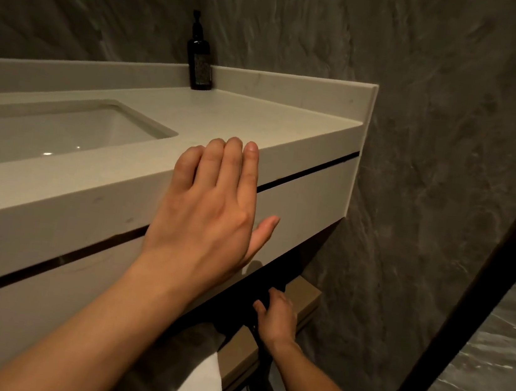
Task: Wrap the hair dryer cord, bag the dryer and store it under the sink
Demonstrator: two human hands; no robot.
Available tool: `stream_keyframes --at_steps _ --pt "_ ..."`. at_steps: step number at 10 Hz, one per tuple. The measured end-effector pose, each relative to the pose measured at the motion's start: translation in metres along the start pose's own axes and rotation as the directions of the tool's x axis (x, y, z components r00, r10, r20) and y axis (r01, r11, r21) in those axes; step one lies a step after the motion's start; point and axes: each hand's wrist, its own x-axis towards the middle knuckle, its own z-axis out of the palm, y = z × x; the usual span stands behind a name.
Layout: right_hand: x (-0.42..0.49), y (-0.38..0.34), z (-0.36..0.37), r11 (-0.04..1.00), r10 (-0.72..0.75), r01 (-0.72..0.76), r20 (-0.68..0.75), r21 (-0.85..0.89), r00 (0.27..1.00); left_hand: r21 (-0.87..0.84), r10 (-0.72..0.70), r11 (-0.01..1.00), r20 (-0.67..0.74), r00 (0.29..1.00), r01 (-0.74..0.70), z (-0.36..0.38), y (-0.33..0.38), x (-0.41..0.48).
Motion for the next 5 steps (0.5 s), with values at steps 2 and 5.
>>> stream_keyframes --at_steps 2,5 --pt "0.007 -0.013 -0.014 0.973 0.041 -0.019 0.091 -0.231 0.995 -0.072 0.005 0.997 0.020 1.000 -0.004 -0.001 -0.002 0.001" --pt "-0.045 -0.018 -0.097 0.978 0.190 -0.158 0.280 -0.135 0.941 -0.307 0.003 0.949 0.230 0.973 0.070 -0.027 -0.006 0.008"
